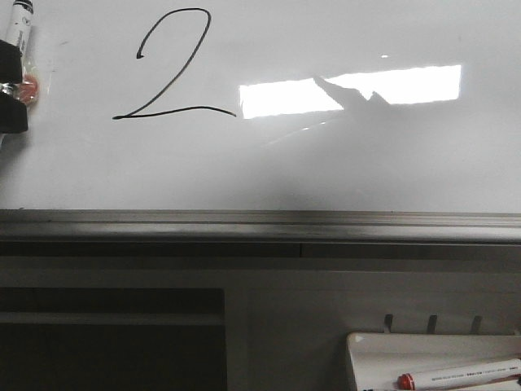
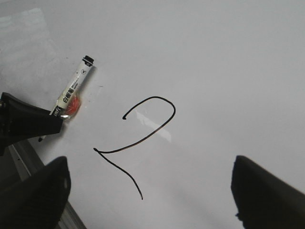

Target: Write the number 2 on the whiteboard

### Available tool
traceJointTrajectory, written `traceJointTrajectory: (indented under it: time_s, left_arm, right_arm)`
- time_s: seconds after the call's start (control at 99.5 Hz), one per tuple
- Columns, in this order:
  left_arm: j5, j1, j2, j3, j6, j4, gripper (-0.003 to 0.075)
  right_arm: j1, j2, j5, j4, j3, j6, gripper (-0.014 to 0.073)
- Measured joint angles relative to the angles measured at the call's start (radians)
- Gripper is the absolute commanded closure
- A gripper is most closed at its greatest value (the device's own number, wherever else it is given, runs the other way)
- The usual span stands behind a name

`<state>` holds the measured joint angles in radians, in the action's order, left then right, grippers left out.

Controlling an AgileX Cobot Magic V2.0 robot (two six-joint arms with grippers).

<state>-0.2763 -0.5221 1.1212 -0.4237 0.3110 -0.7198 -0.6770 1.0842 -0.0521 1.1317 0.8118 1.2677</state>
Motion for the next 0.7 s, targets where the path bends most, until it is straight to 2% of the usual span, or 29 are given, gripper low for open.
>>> traceJointTrajectory:
  time_s: [0.362,0.703]
  left_arm:
    - [0.012,0.0,0.0,-0.006,0.0,0.013,0.0741]
    - [0.053,0.0,0.002,-0.076,0.0,0.019,0.0741]
  right_arm:
    - [0.0,0.0,0.0,0.0,0.0,0.0,-0.0023]
    - [0.0,0.0,0.0,0.0,0.0,0.0,-0.0023]
